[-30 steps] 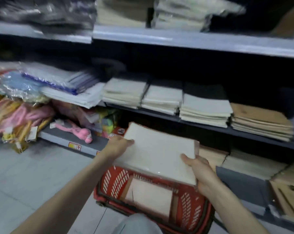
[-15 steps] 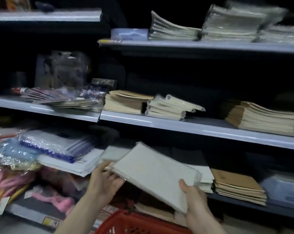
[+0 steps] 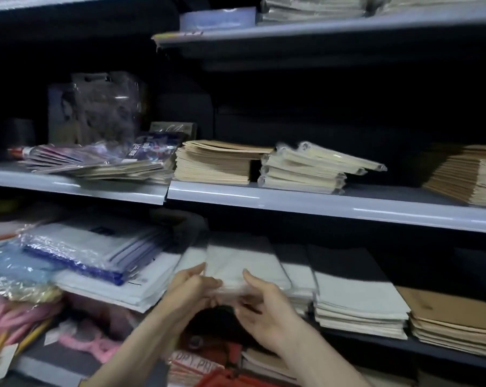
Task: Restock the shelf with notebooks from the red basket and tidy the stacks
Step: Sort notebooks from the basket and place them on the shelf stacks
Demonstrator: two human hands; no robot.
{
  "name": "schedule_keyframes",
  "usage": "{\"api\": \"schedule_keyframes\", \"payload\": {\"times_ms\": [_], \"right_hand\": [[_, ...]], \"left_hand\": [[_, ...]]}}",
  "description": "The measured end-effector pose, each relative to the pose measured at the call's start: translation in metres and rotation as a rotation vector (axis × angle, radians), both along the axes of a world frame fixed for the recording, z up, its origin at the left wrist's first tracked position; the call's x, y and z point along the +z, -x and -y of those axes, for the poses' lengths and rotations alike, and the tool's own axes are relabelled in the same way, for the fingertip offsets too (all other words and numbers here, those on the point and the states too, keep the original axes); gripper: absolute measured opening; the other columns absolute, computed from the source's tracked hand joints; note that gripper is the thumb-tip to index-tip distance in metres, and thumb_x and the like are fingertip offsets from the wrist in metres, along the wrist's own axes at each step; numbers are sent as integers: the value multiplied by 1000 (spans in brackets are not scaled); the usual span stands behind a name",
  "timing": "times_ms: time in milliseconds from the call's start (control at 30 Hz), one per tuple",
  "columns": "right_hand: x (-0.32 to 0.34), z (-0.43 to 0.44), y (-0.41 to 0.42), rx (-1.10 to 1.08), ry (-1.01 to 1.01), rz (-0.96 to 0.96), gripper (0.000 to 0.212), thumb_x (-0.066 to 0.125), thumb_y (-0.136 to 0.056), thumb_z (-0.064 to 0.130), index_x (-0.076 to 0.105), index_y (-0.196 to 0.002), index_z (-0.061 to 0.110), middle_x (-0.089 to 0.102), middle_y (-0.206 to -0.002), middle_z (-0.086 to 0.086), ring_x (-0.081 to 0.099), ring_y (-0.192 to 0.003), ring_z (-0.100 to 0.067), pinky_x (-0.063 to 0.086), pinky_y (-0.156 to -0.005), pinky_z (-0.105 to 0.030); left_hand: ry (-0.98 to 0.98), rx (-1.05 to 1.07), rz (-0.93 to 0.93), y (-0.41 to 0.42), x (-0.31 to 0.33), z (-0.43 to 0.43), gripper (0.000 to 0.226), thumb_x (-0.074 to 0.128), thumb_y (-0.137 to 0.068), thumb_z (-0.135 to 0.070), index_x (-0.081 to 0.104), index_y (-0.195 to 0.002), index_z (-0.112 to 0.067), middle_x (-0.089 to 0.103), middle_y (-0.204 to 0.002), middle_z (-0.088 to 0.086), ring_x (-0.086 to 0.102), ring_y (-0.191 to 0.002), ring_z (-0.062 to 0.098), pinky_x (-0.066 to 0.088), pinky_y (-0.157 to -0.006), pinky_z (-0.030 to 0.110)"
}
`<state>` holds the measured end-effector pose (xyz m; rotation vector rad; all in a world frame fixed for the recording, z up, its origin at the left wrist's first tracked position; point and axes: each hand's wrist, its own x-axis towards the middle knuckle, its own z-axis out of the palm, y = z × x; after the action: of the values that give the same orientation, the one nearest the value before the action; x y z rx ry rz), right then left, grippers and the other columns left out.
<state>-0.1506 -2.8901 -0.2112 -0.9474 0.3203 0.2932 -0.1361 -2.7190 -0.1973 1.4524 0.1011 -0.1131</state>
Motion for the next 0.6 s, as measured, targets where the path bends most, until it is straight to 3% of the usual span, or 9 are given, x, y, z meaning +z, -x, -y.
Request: {"api": "schedule_keyframes", "payload": {"times_ms": [67, 133, 200, 300, 400, 467, 533, 600], "right_hand": [[-13, 17, -14, -163, 125, 39, 56, 90, -78, 20, 65, -124, 2, 71, -114, -14, 70, -89, -26, 57, -68, -31], [-20, 25, -27, -216, 304, 175, 78, 95, -72, 27, 56, -137, 10, 74, -119, -12, 75, -95, -28, 62, -84, -39], [-15, 21, -38, -142, 503, 278, 84, 92, -75, 33, 52, -145, 10, 80, -103, -9, 78, -85, -22, 61, -92, -40], [1, 3, -56, -61, 815, 380, 62, 78, -89, 41, 59, -138, 9, 80, -90, -7, 75, -73, -16, 63, -83, -36], [1, -10, -76, 24, 1163, 401, 51, 67, -86, 60, 69, -112, 15, 74, -107, -3, 69, -99, -23, 57, -93, -39], [-2, -12, -84, 91, 1325, 384, 53, 62, -89, 62, 63, -113, 14, 66, -116, -4, 62, -110, -26, 52, -96, -39], [-1, -9, -89, 116, 1410, 380, 51, 62, -91, 60, 59, -114, 14, 62, -117, -4, 59, -111, -27, 52, -95, -41], [-3, -6, -91, 119, 1447, 390, 49, 62, -92, 58, 58, -113, 14, 60, -117, -5, 58, -111, -28, 51, -94, -41]], "left_hand": [[-15, 85, 8, -12, -7, -12, 67, 65, -89, 11, 41, -150, 2, 70, -100, 21, 61, -59, 22, 51, -53, 29], [-10, 142, 35, -24, -10, -21, 55, 62, -91, 12, 46, -144, 7, 68, -90, 21, 55, -58, 23, 47, -45, 24], [-57, 191, 68, -39, -13, -31, 51, 62, -93, 8, 48, -142, 9, 67, -86, 18, 54, -61, 24, 46, -47, 24], [-201, 217, 142, -54, -14, -45, 58, 79, -79, -22, 64, -130, 2, 68, -83, 4, 55, -64, 17, 45, -64, 30], [-425, 188, 168, -64, -18, -53, 57, 87, -75, -47, 70, -118, -14, 76, -107, -3, 72, -104, 23, 54, -98, 40], [-670, 195, 184, -65, -16, -48, 46, 78, -88, -43, 65, -125, -17, 70, -119, 0, 65, -119, 27, 48, -102, 37], [-889, 225, 176, -72, -16, -45, 63, 71, -93, -45, 54, -143, -11, 64, -135, 10, 56, -130, 31, 44, -104, 36], [-997, 212, 148, -79, -18, -46, 73, 67, -93, -53, 49, -149, -11, 58, -145, 14, 50, -137, 34, 42, -110, 39]]}}
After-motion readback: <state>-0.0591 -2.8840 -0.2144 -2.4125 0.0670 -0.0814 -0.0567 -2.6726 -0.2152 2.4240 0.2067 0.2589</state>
